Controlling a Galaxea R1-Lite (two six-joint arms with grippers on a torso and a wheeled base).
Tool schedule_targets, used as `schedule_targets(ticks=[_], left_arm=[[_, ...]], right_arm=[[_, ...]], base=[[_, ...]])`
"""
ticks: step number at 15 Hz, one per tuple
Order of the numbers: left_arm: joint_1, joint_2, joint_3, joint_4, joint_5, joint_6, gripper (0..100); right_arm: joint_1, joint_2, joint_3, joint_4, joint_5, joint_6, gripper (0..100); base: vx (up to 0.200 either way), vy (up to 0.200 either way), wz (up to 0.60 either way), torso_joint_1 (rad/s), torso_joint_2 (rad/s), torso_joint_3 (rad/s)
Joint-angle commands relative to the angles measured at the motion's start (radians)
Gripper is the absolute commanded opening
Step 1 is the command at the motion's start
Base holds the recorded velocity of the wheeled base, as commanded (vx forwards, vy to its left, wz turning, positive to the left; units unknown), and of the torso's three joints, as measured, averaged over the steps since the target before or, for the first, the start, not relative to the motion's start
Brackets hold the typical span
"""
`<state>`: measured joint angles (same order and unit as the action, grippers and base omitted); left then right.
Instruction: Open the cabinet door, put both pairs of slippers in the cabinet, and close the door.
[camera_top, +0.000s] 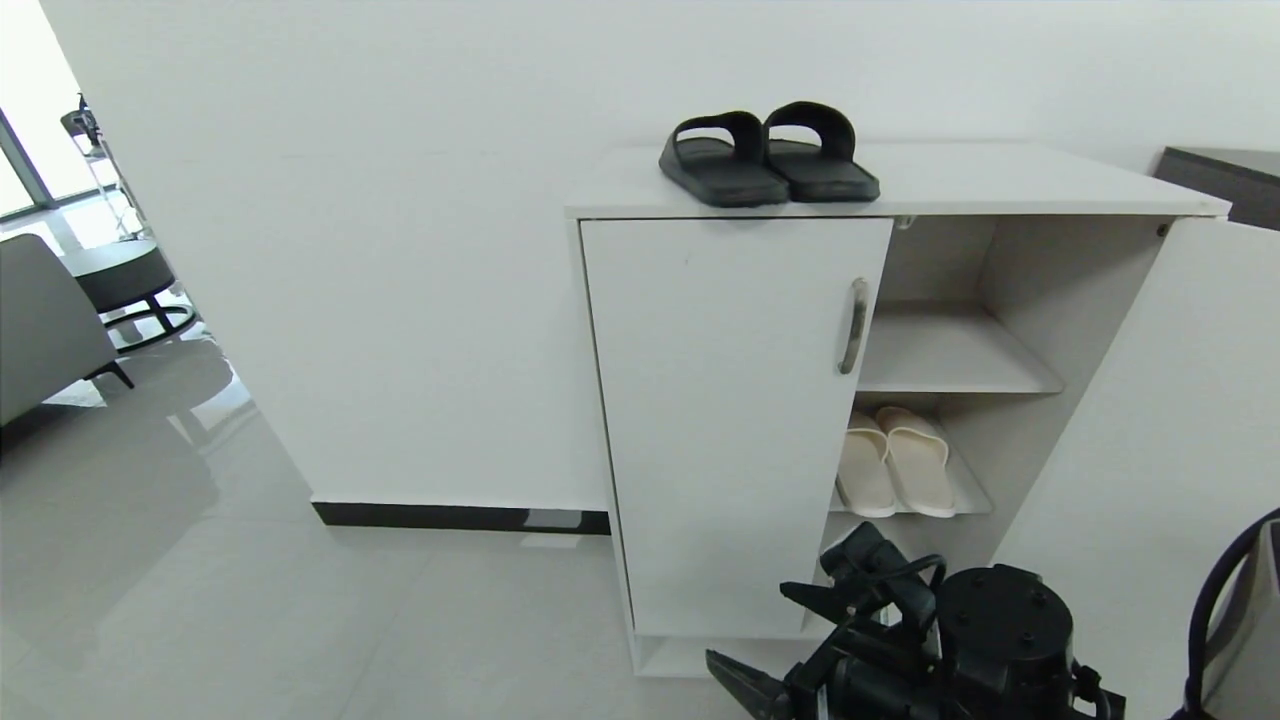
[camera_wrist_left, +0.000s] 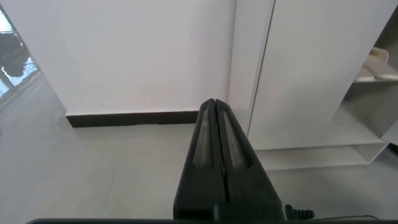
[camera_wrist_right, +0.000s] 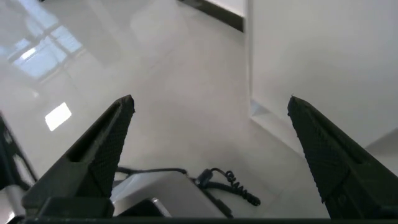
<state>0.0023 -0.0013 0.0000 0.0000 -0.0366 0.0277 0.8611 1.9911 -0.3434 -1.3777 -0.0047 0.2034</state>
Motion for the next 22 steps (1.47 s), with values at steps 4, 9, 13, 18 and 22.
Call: schedule_targets(ticks=[4, 9, 13, 18, 22], left_arm=[[0.001, 0.001, 0.000, 0.000, 0.000, -0.008, 0], [0.001, 0.001, 0.000, -0.002, 0.000, -0.015, 0], [0.001, 0.001, 0.000, -0.002, 0.000, -0.015, 0], [0.001, 0.001, 0.000, -0.002, 0.000, -0.023, 0], [0.001, 0.001, 0.000, -0.002, 0.000, -0.023, 0]], right_arm=[[0.001, 0.003, 0.000, 0.000, 0.000, 0.001, 100], [0.001, 0.003, 0.000, 0.000, 0.000, 0.001, 100], [0.001, 0.003, 0.000, 0.000, 0.000, -0.001, 100], [0.001, 0.003, 0.001, 0.000, 0.000, -0.001, 100], [0.001, 0.003, 0.001, 0.002, 0.000, -0.001, 100]], base=[[0.000, 0.000, 0.00, 0.173, -0.47, -0.292], [0.000, 0.000, 0.00, 0.195, -0.48, -0.286], [0.000, 0.000, 0.00, 0.221, -0.50, -0.281], [0.000, 0.000, 0.00, 0.237, -0.52, -0.288], [0.000, 0.000, 0.00, 0.256, -0.56, -0.300]])
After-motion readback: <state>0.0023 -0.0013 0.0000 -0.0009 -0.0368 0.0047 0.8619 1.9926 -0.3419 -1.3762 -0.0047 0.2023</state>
